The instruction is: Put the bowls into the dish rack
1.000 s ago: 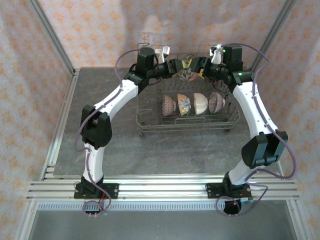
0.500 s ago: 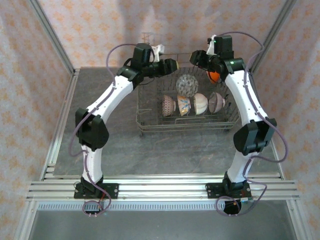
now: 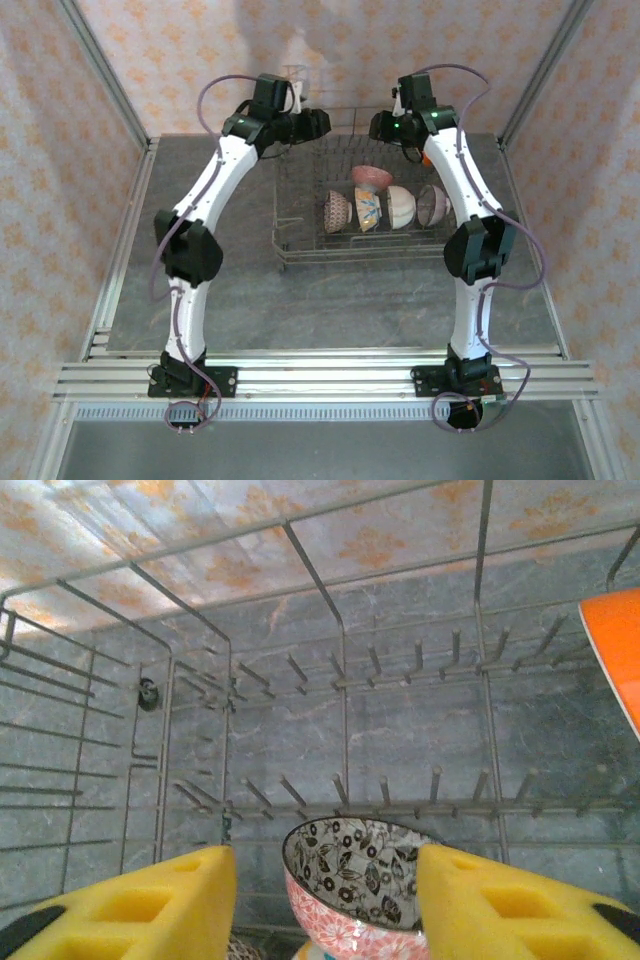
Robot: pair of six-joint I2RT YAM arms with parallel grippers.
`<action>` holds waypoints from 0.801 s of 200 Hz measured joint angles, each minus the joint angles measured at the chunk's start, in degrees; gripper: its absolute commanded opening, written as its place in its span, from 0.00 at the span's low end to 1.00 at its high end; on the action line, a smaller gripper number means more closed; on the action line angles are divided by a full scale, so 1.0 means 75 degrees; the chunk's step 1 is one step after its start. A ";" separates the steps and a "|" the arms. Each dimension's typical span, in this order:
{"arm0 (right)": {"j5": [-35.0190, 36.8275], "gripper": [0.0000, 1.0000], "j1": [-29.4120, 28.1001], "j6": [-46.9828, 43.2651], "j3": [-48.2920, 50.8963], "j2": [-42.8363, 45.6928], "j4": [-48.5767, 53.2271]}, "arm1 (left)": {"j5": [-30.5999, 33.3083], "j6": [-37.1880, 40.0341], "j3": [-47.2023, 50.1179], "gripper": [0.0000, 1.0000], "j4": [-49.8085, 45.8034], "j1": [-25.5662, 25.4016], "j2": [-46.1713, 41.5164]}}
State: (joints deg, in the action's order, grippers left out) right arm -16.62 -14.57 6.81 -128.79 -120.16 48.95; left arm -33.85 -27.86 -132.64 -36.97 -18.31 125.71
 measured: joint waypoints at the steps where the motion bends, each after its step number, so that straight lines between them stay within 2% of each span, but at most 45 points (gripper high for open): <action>1: 0.0000 0.55 0.0000 -0.0003 0.0000 0.0000 0.0006 | 0.0006 0.0023 -0.0085 0.45 -0.0090 -0.0006 0.0082; 32: -0.0073 0.61 0.0073 -0.0143 0.0224 0.0079 0.0283 | 0.0023 0.0408 -0.1276 0.52 -0.1600 -0.0221 0.1139; 63: -0.0417 0.68 0.0399 -0.0044 0.0801 0.0262 0.0420 | 0.0169 0.1297 -0.1990 0.57 -0.2419 -0.0530 0.1408; 91: -0.0565 0.72 0.0638 0.0087 0.0874 0.0274 0.0656 | 0.0216 0.2037 -0.2308 0.60 -0.2492 -0.0679 0.1405; 129: -0.0638 0.72 0.0685 0.0615 0.0778 0.0283 0.1212 | 0.0615 0.3150 -0.2343 0.60 -0.2512 -0.0976 0.1443; 160: -0.0472 0.71 0.0595 0.0784 -0.0761 -0.0248 0.2101 | 0.0731 0.3739 -0.2410 0.62 -0.2323 -0.1265 0.1667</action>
State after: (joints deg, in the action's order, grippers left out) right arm -20.16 -10.11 12.69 -134.50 -122.02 64.71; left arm -28.36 0.19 -150.71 -54.39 -27.79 138.21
